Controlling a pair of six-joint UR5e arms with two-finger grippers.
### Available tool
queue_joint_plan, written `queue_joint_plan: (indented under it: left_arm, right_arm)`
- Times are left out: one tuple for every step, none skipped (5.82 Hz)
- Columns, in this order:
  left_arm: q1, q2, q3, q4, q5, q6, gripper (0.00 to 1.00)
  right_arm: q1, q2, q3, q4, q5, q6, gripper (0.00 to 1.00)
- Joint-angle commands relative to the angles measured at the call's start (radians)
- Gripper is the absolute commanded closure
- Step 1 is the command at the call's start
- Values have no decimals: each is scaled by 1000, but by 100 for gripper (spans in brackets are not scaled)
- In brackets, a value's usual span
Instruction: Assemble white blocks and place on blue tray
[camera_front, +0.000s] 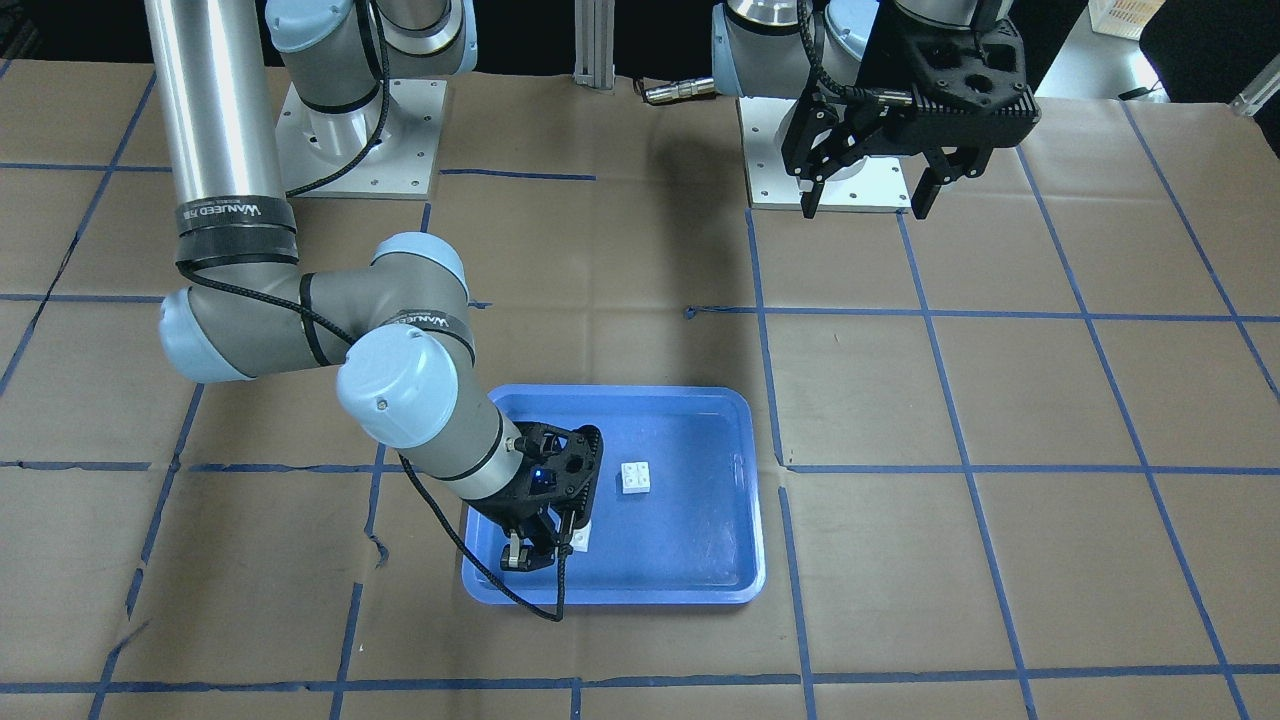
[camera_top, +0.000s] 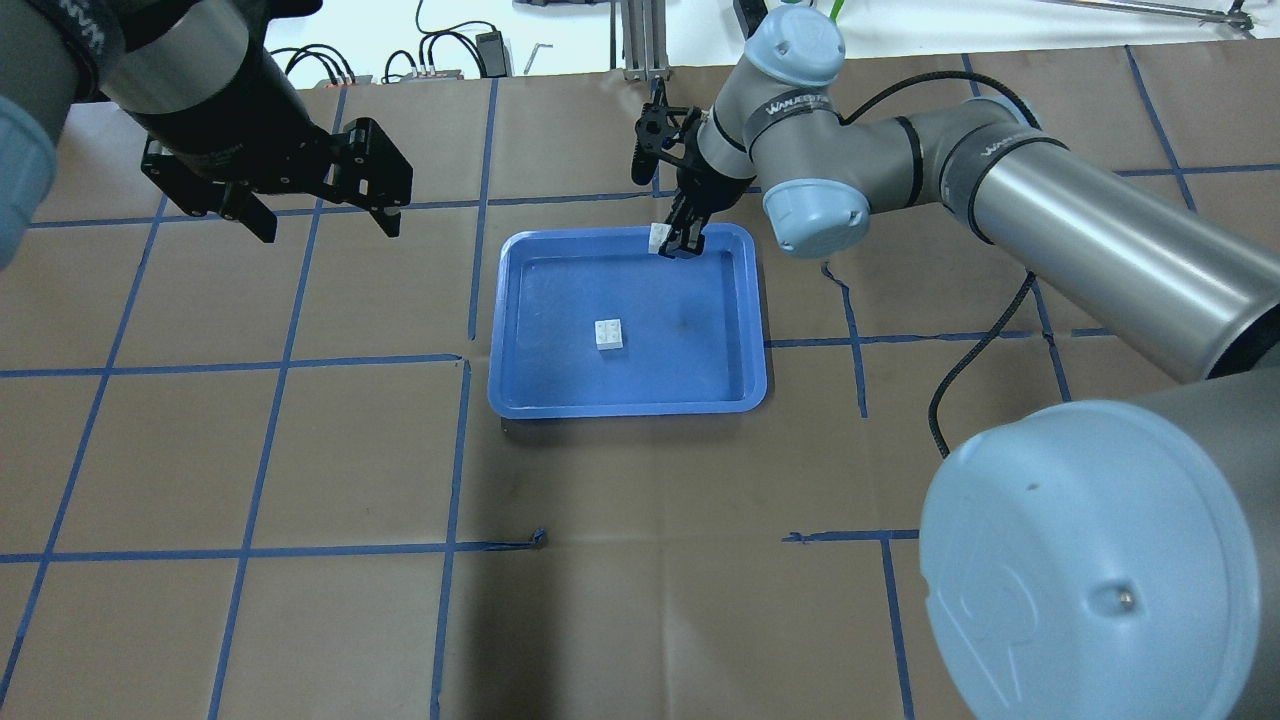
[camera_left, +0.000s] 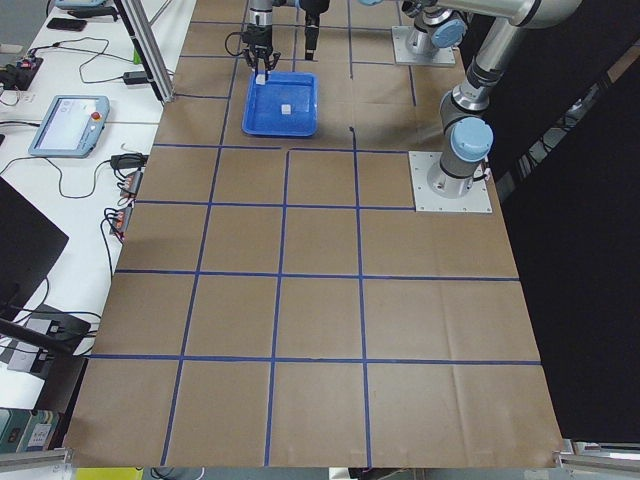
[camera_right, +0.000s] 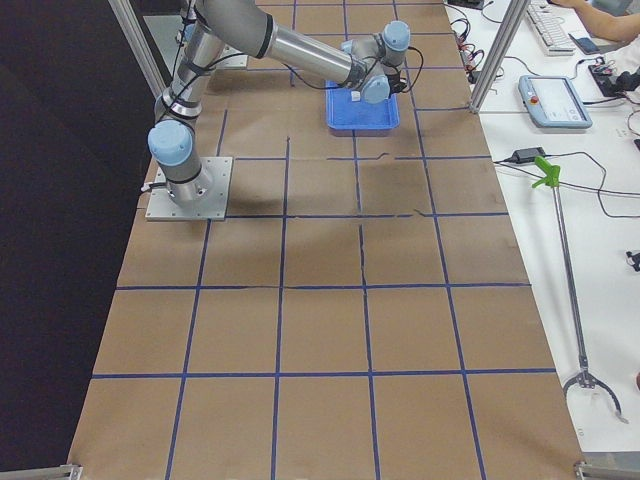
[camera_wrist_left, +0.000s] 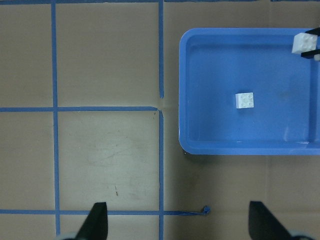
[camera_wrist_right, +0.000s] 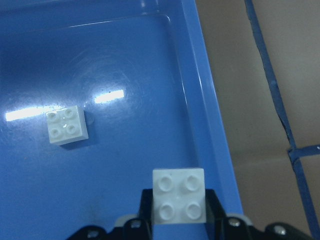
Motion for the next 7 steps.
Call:
queue_joint_plan:
  left_arm:
    - [2, -1, 0, 1, 0, 0, 1]
    - [2, 1, 0, 1, 0, 0, 1]
    - [2, 1, 0, 1, 0, 0, 1]
    - [2, 1, 0, 1, 0, 0, 1]
    - [2, 1, 0, 1, 1, 0, 1]
    - [2, 1, 0, -1, 1, 0, 1]
    - [2, 1, 0, 1, 0, 0, 1]
  right_arm:
    - [29, -7, 163, -175, 0, 29, 81]
    - [46, -7, 187, -177, -4, 35, 81]
    - [48, -7, 189, -177, 2, 50, 81]
    - [49, -7, 189, -177, 3, 47, 81]
    - [63, -9, 186, -181, 2, 40, 81]
    - [71, -7, 187, -199, 0, 37, 82]
    - [72, -7, 187, -200, 0, 35, 82]
